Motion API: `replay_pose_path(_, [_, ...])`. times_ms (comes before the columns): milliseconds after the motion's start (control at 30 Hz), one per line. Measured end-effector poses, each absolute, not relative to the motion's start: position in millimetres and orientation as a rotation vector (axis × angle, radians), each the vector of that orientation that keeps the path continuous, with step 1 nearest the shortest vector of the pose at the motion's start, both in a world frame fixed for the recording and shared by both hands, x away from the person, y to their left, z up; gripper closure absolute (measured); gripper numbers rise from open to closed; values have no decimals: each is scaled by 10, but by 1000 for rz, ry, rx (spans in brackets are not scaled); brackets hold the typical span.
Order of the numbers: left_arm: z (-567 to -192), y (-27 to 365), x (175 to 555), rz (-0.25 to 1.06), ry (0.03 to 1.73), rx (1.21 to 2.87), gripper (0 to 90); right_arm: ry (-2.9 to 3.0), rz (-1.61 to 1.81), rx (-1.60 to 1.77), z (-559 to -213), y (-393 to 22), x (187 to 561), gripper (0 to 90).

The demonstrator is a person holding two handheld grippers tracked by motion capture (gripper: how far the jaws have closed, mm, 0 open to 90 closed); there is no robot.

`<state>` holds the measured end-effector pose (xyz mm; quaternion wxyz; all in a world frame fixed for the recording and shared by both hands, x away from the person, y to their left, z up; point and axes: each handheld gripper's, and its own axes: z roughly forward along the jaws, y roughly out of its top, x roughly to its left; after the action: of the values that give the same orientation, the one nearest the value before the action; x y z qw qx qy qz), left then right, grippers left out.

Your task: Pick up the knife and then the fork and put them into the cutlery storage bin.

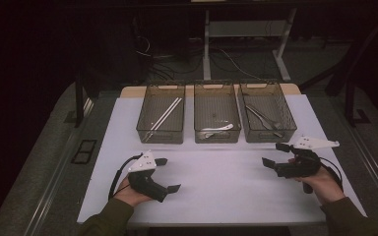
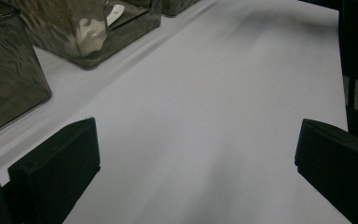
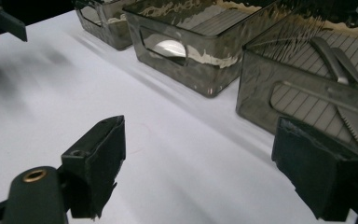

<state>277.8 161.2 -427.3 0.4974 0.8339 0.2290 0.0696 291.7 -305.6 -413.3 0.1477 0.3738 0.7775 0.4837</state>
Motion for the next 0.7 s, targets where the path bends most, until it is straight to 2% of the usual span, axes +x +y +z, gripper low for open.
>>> replay_pose_path(700, [-4268,1614,2764,176,557,2018,0,2299,1376,1066,-4338,-3031,2632,172])
